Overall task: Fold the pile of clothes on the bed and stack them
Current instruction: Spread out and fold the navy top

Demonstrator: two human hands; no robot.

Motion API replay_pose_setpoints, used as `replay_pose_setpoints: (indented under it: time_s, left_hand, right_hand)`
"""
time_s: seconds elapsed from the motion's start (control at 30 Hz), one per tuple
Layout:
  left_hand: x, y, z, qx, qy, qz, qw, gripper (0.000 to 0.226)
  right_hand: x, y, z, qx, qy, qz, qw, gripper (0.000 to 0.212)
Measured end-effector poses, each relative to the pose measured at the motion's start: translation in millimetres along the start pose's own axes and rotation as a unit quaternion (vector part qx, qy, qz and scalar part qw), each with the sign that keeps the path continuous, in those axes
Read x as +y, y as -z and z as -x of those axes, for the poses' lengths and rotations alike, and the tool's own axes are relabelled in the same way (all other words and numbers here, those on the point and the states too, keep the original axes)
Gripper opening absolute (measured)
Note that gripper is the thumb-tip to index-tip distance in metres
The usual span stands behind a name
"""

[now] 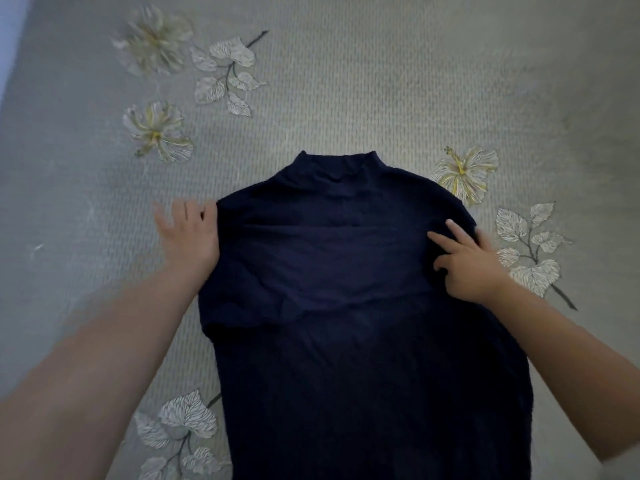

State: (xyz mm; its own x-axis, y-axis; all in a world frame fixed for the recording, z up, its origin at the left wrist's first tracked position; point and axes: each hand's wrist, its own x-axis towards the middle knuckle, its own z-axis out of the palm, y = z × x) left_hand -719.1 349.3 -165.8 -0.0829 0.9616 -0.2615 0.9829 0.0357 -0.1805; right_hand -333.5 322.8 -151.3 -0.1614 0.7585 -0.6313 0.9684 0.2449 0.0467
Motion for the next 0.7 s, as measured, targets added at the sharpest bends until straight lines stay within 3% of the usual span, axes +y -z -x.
replay_pose_setpoints:
  time_s: [0.1,0.17,0.2,0.27,0.33,0.43,0.5,0.6,0.7]
  left_hand:
    - [25.1,-10.9,32.3,0.114,-0.078,0.14,0.98,0.042]
    - [41.7,-20.1,62.6,0.096,-0.183,0.159,0.965,0.055]
    - [47.4,-25.6,77.2,0.028,-0.21,0.15,0.966,0.065]
    - [47.0,-44.0,98.1,-0.124,-0.182,0.107,0.97,0.077]
    - [39.2,-65.3,103.7,-0.178,-0.14,0.063,0.972,0.073]
    - [39.6,-68.0,104.8,-0.175,-0.135,0.06,0.973,0.075]
    - [48.9,-60.2,111.9,-0.147,-0.139,0.062,0.977,0.078]
    - [81.9,-49.2,134.8,-0.074,-0.187,0.111,0.973,0.073]
    - [133.7,-44.8,167.5,-0.093,-0.233,0.125,0.96,0.071]
  right_hand:
    - [-6.8,-8.6,0.1,0.111,-0.038,-0.153,0.981,0.029]
    - [-10.0,-17.2,5.6,0.175,-0.067,-0.16,0.969,0.041]
    - [-11.3,-22.6,8.4,0.16,-0.072,-0.141,0.974,0.047]
    - [-10.9,-33.9,12.7,0.068,-0.081,-0.115,0.988,0.054]
    - [-2.0,-38.1,15.3,0.041,-0.079,-0.161,0.983,0.055]
    - [16.7,-33.1,37.3,0.141,-0.066,-0.266,0.951,0.05]
    - [26.8,-38.3,70.2,0.161,-0.115,-0.291,0.936,0.043]
    - [28.1,-77.4,126.9,0.096,-0.198,-0.285,0.933,0.043]
    - [13.6,-131.5,183.5,0.011,-0.296,-0.327,0.897,0.047]
